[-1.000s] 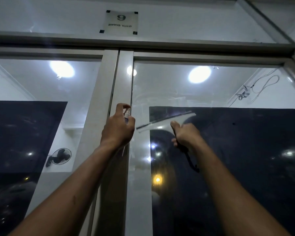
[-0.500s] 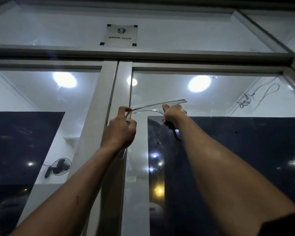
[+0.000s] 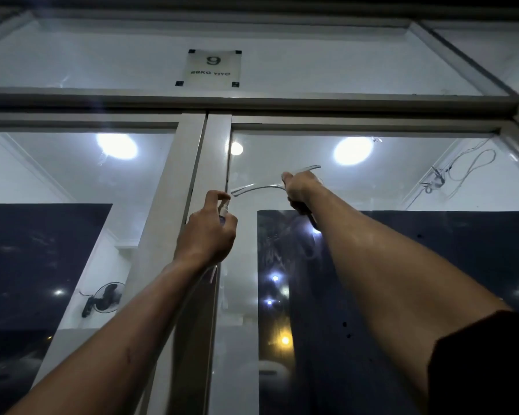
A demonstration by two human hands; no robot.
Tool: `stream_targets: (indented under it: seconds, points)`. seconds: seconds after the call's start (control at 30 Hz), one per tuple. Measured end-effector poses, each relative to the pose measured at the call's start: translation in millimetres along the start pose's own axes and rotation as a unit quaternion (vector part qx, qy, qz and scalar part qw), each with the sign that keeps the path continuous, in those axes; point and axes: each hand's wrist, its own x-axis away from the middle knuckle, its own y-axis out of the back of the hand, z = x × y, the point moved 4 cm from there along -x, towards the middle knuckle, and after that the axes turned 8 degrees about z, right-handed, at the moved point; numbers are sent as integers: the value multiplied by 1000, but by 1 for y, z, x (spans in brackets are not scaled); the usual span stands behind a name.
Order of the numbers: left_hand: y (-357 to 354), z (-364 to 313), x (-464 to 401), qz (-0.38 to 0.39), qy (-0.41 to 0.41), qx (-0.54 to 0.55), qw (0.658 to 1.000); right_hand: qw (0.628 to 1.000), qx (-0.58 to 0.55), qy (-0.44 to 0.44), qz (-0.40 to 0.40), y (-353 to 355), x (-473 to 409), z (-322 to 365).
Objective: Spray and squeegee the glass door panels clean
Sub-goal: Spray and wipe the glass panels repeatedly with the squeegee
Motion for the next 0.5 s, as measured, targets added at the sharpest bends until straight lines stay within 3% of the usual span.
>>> stream_targets:
  seconds: [0.1,0.23,0.5]
  points:
    - [5,0,-2,-2,-6,3,1000,989,144,39,-24,12,0,-6]
    - [6,1,-3,-8,-5,1,1000,945,308,100,-52,26,11,-11]
    - [-2,1,-5,-14,-6,6,1000,871,428,241,-7,-25,11,10]
